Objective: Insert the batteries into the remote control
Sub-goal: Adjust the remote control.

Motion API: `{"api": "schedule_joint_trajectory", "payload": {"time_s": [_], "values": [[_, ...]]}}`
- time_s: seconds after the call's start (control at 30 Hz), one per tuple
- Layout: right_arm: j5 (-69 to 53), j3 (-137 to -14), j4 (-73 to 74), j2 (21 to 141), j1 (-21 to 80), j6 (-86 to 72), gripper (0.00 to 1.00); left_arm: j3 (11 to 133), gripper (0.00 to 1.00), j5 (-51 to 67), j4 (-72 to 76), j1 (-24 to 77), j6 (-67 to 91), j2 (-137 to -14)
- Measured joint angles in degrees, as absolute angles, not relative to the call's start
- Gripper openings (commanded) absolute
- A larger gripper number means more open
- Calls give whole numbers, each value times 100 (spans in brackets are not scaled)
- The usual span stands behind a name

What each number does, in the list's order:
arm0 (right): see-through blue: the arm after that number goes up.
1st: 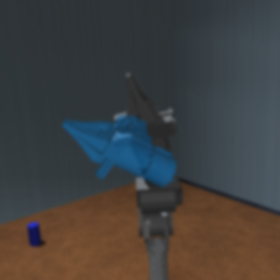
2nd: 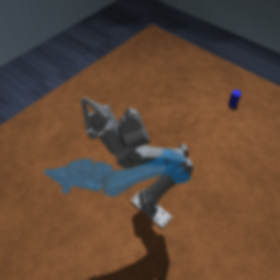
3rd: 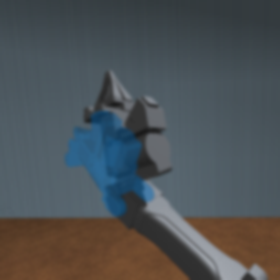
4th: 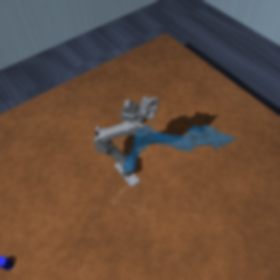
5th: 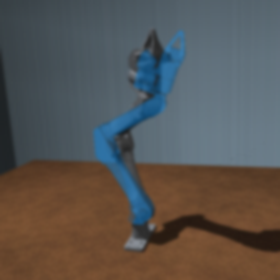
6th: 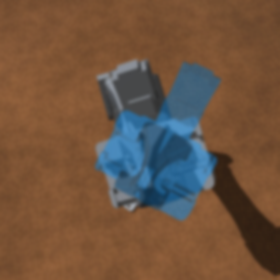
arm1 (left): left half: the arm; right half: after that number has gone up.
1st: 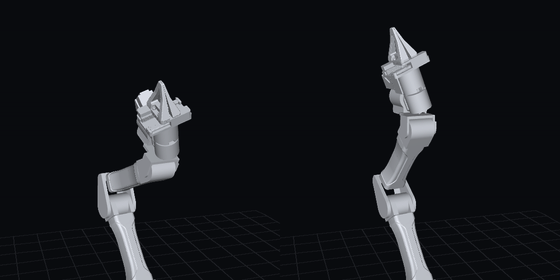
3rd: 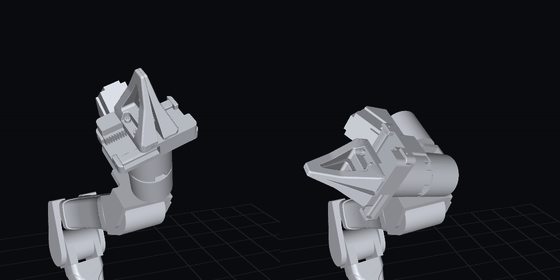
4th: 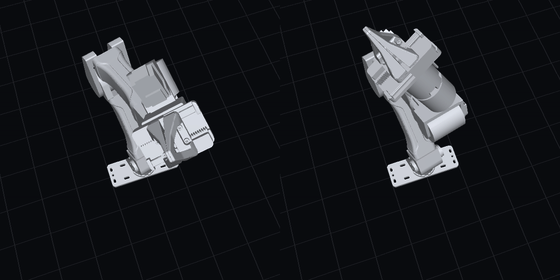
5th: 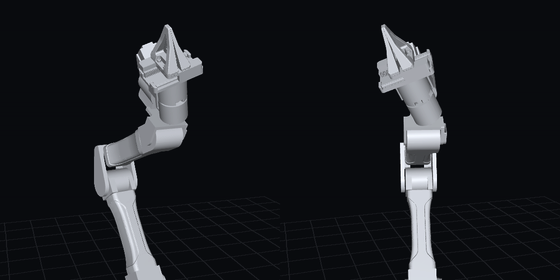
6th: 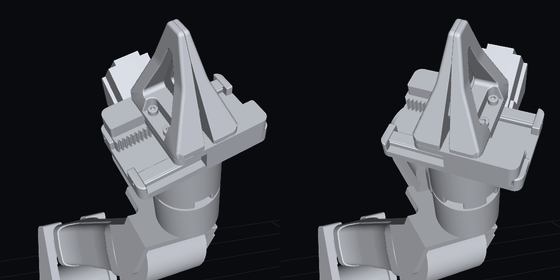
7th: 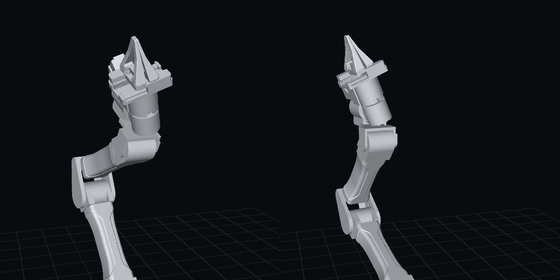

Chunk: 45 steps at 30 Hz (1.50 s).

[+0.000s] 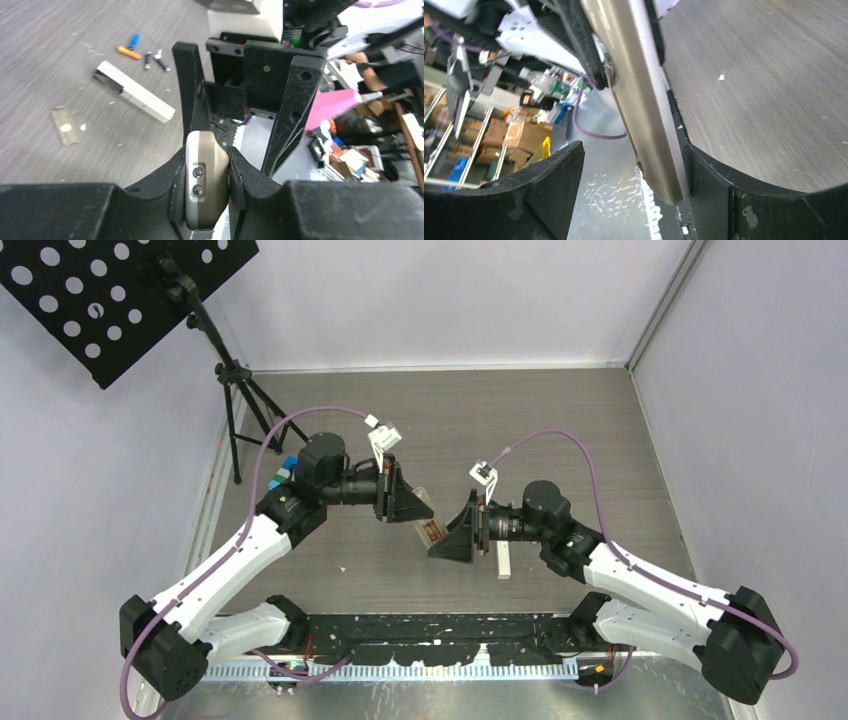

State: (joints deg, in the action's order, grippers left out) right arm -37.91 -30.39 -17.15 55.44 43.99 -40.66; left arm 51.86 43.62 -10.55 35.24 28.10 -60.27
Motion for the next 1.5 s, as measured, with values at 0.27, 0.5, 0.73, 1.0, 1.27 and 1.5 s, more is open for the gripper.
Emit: {"api": "schedule_joint_trajectory", "payload": {"time_s": [0.27,0.5,0.73,1.0,1.27,1.5], "values": [[-4112,-3041,-2053,5520,4713,-4257,32,5205,15,5122,-403,3524,3474,-5990],[-3813,-3013,-2685,5588,4731,-4890,17,5153,64,4609,62,3520,4587,-5852],[-3273,-2934,-3489,5649,4731,-5627,18,4390,65,3732,1647,3520,6261,-5518],[-3275,-2936,-3710,5791,4731,-5848,19,4368,25,3605,2241,3520,6753,-5819],[-3256,-3087,-3479,5765,4731,-5929,83,4418,0,3551,2025,3514,6125,-5878],[-2086,-3544,-941,4895,4593,-4989,83,4471,0,2930,576,3516,4709,-5430]]}}
